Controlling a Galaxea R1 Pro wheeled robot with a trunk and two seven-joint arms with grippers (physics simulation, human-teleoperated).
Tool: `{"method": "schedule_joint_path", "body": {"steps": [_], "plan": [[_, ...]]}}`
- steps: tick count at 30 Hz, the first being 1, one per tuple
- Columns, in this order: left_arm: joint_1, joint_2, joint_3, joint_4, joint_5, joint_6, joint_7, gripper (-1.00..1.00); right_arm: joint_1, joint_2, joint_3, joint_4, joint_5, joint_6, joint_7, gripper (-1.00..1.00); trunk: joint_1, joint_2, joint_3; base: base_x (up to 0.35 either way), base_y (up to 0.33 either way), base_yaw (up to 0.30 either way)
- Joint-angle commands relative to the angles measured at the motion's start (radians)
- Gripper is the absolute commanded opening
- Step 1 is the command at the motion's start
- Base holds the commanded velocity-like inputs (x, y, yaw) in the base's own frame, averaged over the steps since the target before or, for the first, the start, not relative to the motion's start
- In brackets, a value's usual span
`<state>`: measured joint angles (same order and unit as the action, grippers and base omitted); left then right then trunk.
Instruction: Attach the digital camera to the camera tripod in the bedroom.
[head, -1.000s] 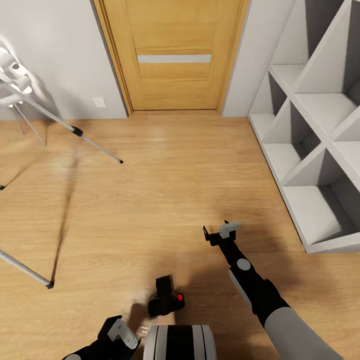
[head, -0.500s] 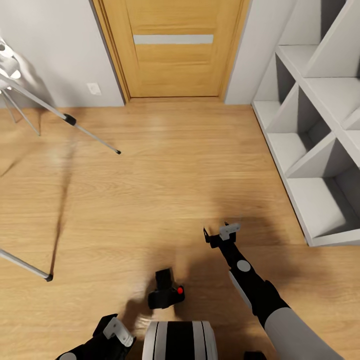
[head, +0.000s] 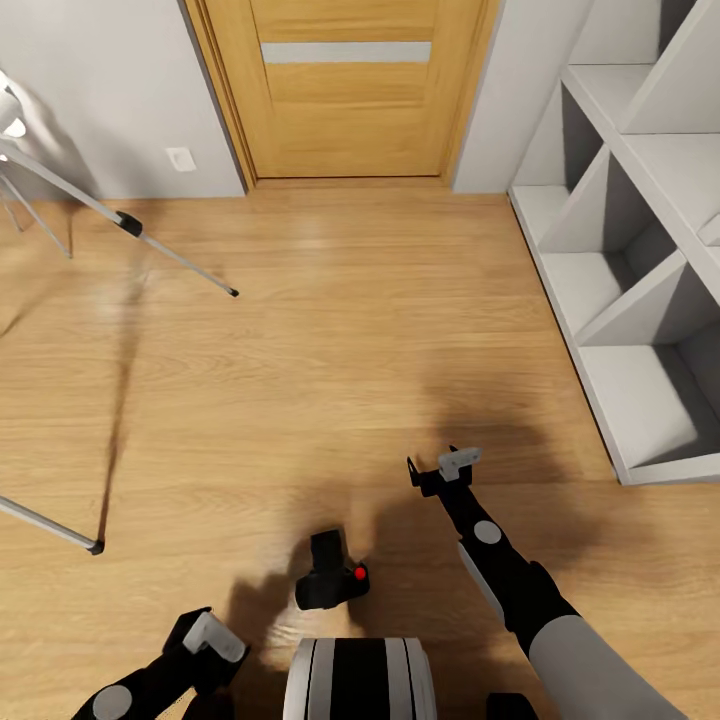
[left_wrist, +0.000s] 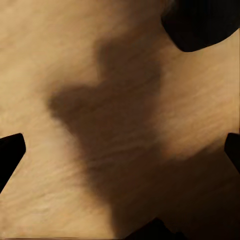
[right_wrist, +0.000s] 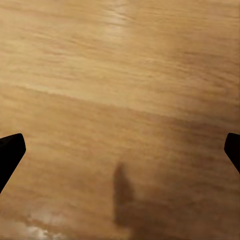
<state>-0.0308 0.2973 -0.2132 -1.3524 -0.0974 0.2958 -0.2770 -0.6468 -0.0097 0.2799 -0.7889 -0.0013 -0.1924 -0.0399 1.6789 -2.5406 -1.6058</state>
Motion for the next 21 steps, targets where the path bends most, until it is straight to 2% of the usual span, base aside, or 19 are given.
{"method": "schedule_joint_path", "body": {"steps": [1, 5, 18, 21], "plan": [[0.0, 0.001, 0.011, -0.002, -0.01, 0.003, -0.005, 1.0, -0.001, -0.001, 0.004, 0.0, 0.0, -0.002, -0.004, 1.0, 0.0, 0.0, -0.001, 0.0, 0.0, 0.0], [-0.001, 0.004, 0.077, -0.003, -0.01, 0.001, -0.005, 1.0, -0.001, -0.001, 0.004, 0.0, 0.0, -0.002, -0.004, 1.0, 0.0, 0.0, -0.001, 0.0, 0.0, 0.0], [-0.001, 0.0, 0.169, -0.074, 0.001, 0.004, -0.003, 1.0, -0.001, -0.001, 0.004, 0.0, 0.0, -0.002, -0.004, 1.0, 0.0, 0.0, -0.001, 0.0, 0.0, 0.0], [-0.001, -0.008, 0.178, -0.091, 0.003, -0.001, -0.002, 1.0, -0.001, -0.001, 0.004, 0.0, 0.0, -0.002, -0.004, 1.0, 0.0, 0.0, -0.001, 0.0, 0.0, 0.0]]}}
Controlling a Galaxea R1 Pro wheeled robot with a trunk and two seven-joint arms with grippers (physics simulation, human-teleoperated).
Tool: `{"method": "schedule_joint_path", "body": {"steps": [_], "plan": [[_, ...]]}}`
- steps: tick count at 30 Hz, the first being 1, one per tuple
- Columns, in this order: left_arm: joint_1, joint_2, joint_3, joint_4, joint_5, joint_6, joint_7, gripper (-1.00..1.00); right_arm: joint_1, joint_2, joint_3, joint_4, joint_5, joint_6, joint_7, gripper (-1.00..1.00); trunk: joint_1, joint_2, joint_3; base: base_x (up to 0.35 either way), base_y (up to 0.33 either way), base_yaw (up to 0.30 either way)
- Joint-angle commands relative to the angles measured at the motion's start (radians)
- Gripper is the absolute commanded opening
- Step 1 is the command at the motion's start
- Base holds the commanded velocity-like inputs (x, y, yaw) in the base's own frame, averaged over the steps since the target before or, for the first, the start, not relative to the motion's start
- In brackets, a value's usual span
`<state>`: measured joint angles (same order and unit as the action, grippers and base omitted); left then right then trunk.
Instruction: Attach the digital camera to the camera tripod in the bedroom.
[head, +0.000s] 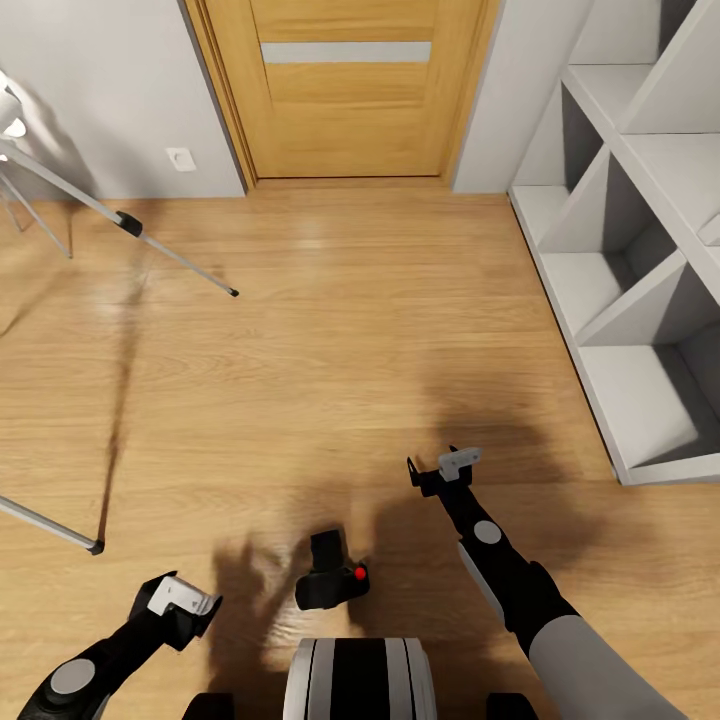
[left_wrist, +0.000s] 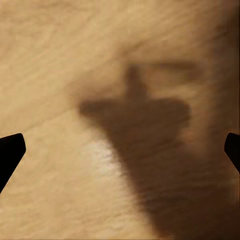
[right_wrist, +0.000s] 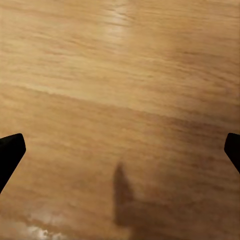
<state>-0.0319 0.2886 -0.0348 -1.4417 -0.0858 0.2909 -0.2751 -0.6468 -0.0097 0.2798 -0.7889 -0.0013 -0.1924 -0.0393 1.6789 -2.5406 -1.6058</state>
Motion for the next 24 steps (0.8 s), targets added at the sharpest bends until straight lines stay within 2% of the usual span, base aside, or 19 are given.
{"method": "schedule_joint_path", "body": {"steps": [1, 8, 11, 16, 21, 24], "plan": [[0.0, -0.003, 0.001, -0.005, -0.009, 0.0, -0.004, 1.0, -0.001, -0.001, 0.004, 0.0, 0.0, -0.002, -0.004, 1.0, 0.0, 0.0, -0.001, 0.0, 0.0, 0.0], [-0.001, -0.027, 0.005, -0.032, -0.008, -0.072, -0.001, 1.0, -0.001, -0.001, 0.003, 0.0, 0.0, -0.002, -0.004, 1.0, 0.0, 0.0, -0.001, 0.0, 0.0, 0.0], [0.0, -0.054, 0.007, -0.045, -0.008, -0.103, 0.007, 1.0, -0.001, -0.001, 0.003, 0.0, 0.0, -0.002, -0.004, 1.0, 0.0, 0.0, -0.001, 0.0, 0.0, 0.0], [0.0, -0.084, 0.02, -0.057, -0.007, -0.117, 0.023, 1.0, -0.001, -0.001, 0.004, 0.0, 0.0, -0.002, -0.005, 1.0, 0.0, 0.0, -0.001, 0.0, 0.0, 0.0], [0.0, -0.129, 0.035, -0.066, -0.007, -0.119, 0.072, 1.0, -0.001, -0.001, 0.004, 0.0, 0.0, -0.002, -0.005, 1.0, 0.0, 0.0, -0.001, 0.0, 0.0, 0.0], [-0.005, -0.153, 0.039, -0.075, -0.006, -0.117, 0.126, 1.0, -0.001, -0.001, 0.004, 0.0, 0.0, -0.002, -0.005, 1.0, 0.0, 0.0, -0.001, 0.0, 0.0, 0.0]]}}
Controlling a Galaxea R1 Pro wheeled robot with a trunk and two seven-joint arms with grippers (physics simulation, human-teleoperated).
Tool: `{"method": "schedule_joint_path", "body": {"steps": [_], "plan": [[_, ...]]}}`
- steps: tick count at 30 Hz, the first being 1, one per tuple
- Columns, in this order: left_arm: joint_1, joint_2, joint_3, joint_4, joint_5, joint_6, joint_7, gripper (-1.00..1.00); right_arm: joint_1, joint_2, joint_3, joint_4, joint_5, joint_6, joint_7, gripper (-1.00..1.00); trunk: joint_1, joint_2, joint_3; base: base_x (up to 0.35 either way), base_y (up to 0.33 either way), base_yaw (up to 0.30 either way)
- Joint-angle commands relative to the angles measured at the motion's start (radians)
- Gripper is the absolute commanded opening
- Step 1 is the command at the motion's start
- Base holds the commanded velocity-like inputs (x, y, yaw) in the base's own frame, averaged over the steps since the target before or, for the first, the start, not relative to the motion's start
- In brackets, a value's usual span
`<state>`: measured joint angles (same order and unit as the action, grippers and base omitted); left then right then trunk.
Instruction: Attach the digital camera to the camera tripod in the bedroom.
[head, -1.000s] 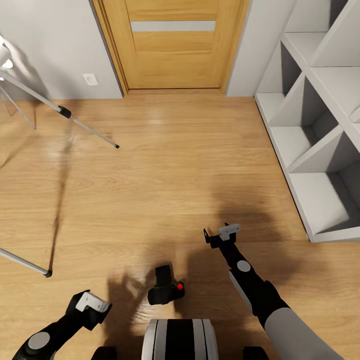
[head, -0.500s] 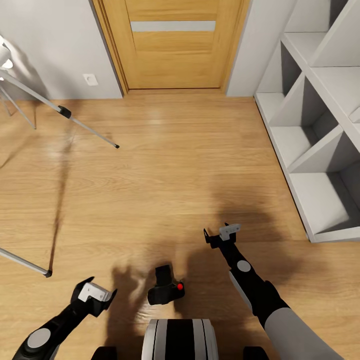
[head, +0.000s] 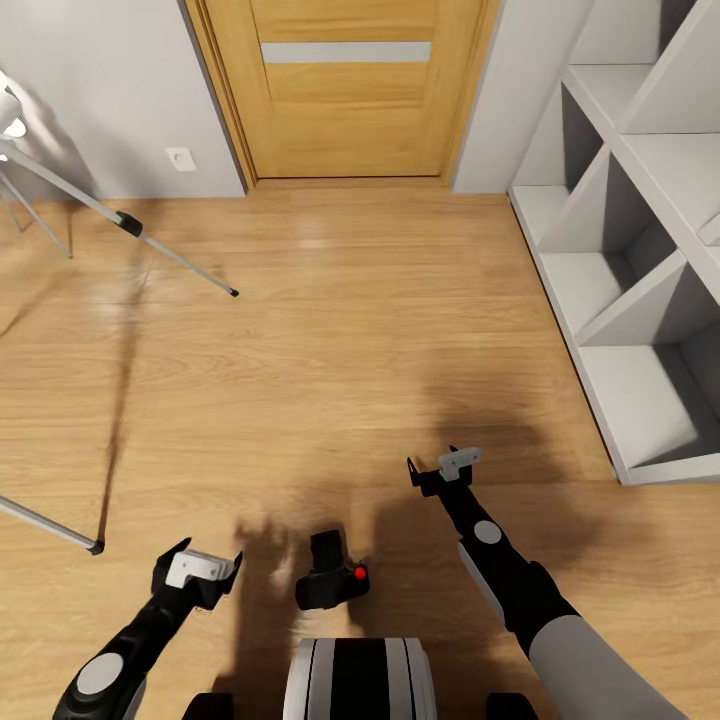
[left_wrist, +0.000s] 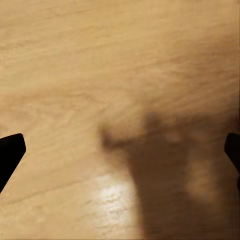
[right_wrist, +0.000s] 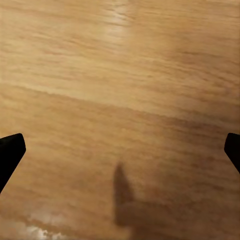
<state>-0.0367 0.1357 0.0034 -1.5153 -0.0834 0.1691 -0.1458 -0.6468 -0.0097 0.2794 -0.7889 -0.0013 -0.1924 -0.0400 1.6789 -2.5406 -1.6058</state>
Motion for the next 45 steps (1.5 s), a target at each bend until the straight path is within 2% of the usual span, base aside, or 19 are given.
{"method": "schedule_joint_path", "body": {"steps": [1, 5, 8, 14, 15, 19, 22, 23, 28, 33, 45], "plan": [[-0.005, -0.004, 0.001, -0.003, -0.009, 0.005, 0.008, 1.0, -0.001, -0.001, 0.004, 0.0, 0.0, -0.002, -0.004, 1.0, 0.0, 0.0, -0.001, 0.0, 0.0, 0.0], [-0.043, -0.013, 0.002, -0.003, -0.009, 0.01, 0.04, 1.0, -0.001, -0.001, 0.004, 0.0, 0.0, -0.002, -0.004, 1.0, 0.0, 0.0, -0.001, 0.0, 0.0, 0.0], [-0.104, -0.016, 0.003, 0.011, -0.009, 0.049, 0.054, 1.0, -0.001, -0.001, 0.004, 0.0, 0.0, -0.002, -0.004, 1.0, 0.0, 0.0, -0.001, 0.0, 0.0, 0.0], [-0.2, -0.017, 0.005, 0.039, -0.009, 0.184, 0.055, 1.0, -0.001, -0.001, 0.004, 0.0, 0.0, -0.002, -0.004, 1.0, 0.0, 0.0, -0.001, 0.0, 0.0, 0.0], [-0.23, -0.016, 0.007, 0.045, -0.009, 0.226, 0.054, 1.0, -0.001, -0.001, 0.004, 0.0, 0.0, -0.002, -0.004, 1.0, 0.0, 0.0, -0.001, 0.0, 0.0, 0.0], [-0.282, -0.014, 0.01, 0.059, -0.009, 0.285, 0.053, 1.0, -0.001, -0.001, 0.004, 0.0, 0.0, -0.002, -0.004, 1.0, 0.0, 0.0, -0.001, 0.0, 0.0, 0.0], [-0.329, -0.012, 0.013, 0.077, -0.009, 0.307, 0.053, 1.0, -0.001, -0.001, 0.004, 0.0, 0.0, -0.002, -0.004, 1.0, 0.0, 0.0, -0.001, 0.0, 0.0, 0.0], [-0.367, -0.011, 0.019, 0.098, -0.009, 0.317, 0.052, 1.0, -0.001, -0.001, 0.004, 0.0, 0.0, -0.002, -0.004, 1.0, 0.0, 0.0, -0.001, 0.0, 0.0, 0.0], [-0.471, -0.007, 0.046, 0.186, -0.009, 0.33, 0.041, 1.0, -0.001, -0.001, 0.004, 0.0, 0.0, -0.002, -0.003, 1.0, 0.0, 0.0, -0.001, 0.0, 0.0, 0.0], [-0.55, 0.0, 0.079, 0.28, -0.009, 0.334, -0.006, 1.0, -0.001, -0.001, 0.004, 0.0, 0.0, -0.002, -0.003, 1.0, 0.0, 0.0, -0.001, 0.0, 0.0, 0.0], [-0.58, -0.001, 0.12, 0.325, -0.009, 0.333, -0.141, 1.0, -0.001, -0.001, 0.003, 0.0, 0.0, -0.002, -0.003, 1.0, 0.0, 0.0, -0.001, 0.0, 0.0, 0.0]]}}
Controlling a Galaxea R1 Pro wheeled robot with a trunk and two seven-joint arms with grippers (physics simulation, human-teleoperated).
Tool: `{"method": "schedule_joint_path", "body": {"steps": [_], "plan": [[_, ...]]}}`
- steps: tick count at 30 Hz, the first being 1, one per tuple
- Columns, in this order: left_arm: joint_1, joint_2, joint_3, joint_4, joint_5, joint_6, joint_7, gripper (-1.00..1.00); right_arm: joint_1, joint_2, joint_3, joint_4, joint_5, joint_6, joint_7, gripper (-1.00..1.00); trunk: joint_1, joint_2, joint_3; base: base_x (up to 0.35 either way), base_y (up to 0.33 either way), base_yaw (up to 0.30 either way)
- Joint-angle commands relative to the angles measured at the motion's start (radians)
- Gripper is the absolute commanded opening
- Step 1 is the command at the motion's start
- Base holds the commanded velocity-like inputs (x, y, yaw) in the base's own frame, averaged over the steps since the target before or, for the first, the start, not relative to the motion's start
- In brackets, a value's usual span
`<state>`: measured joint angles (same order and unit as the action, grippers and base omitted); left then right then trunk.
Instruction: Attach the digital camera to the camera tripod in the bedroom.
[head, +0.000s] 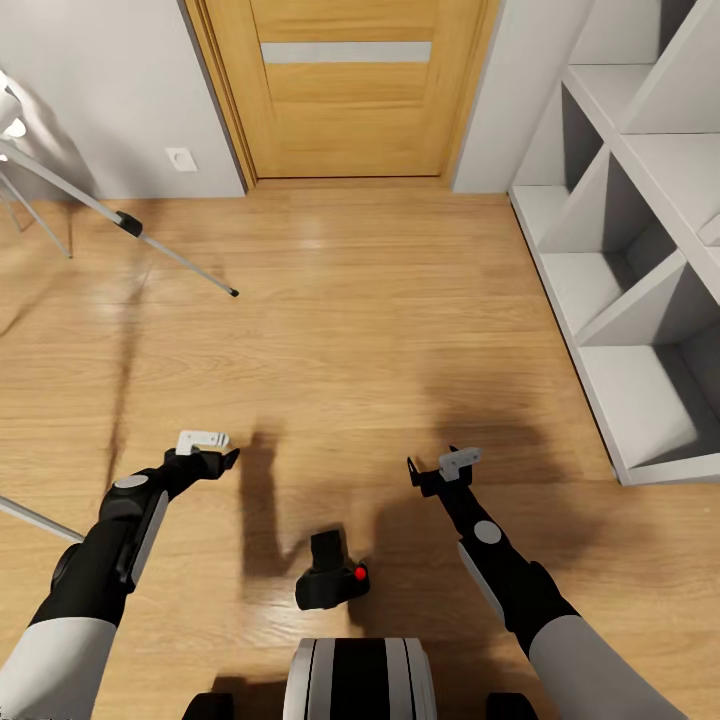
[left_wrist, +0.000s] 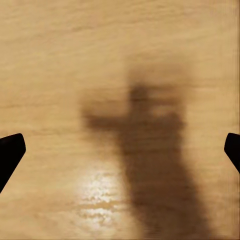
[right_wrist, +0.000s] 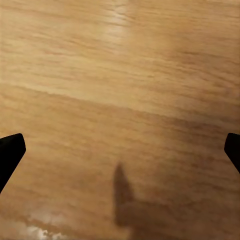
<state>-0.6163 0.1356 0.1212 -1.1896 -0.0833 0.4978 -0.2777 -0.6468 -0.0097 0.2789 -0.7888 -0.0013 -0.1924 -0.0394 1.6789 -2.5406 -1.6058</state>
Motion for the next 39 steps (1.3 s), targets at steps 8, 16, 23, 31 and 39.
{"method": "schedule_joint_path", "body": {"steps": [8, 16, 23, 31, 39], "plan": [[-0.002, -0.013, 0.015, 0.013, -0.01, 0.005, -0.033, 1.0, -0.001, -0.001, 0.004, 0.0, 0.0, -0.002, -0.004, 1.0, 0.0, 0.0, -0.001, 0.0, 0.0, 0.0], [-0.002, 0.003, 0.017, 0.015, -0.011, 0.007, -0.161, 1.0, -0.001, -0.001, 0.005, 0.001, 0.0, -0.002, -0.004, 1.0, 0.0, 0.0, -0.001, 0.0, 0.0, 0.0], [-0.002, 0.042, 0.017, 0.015, -0.012, 0.003, -0.489, 1.0, -0.001, -0.001, 0.004, 0.001, 0.0, -0.002, -0.004, 1.0, 0.0, 0.0, -0.001, 0.0, 0.0, 0.0], [-0.002, 0.087, 0.017, 0.018, -0.016, -0.007, -0.833, 1.0, -0.001, -0.001, 0.004, 0.002, 0.0, -0.002, -0.004, 1.0, 0.0, 0.0, -0.001, 0.0, 0.0, 0.0], [-0.002, 0.092, 0.012, 0.032, -0.02, -0.046, -0.882, 1.0, -0.001, -0.001, 0.005, 0.002, 0.0, -0.002, -0.004, 1.0, 0.0, 0.0, -0.001, 0.0, 0.0, 0.0]]}}
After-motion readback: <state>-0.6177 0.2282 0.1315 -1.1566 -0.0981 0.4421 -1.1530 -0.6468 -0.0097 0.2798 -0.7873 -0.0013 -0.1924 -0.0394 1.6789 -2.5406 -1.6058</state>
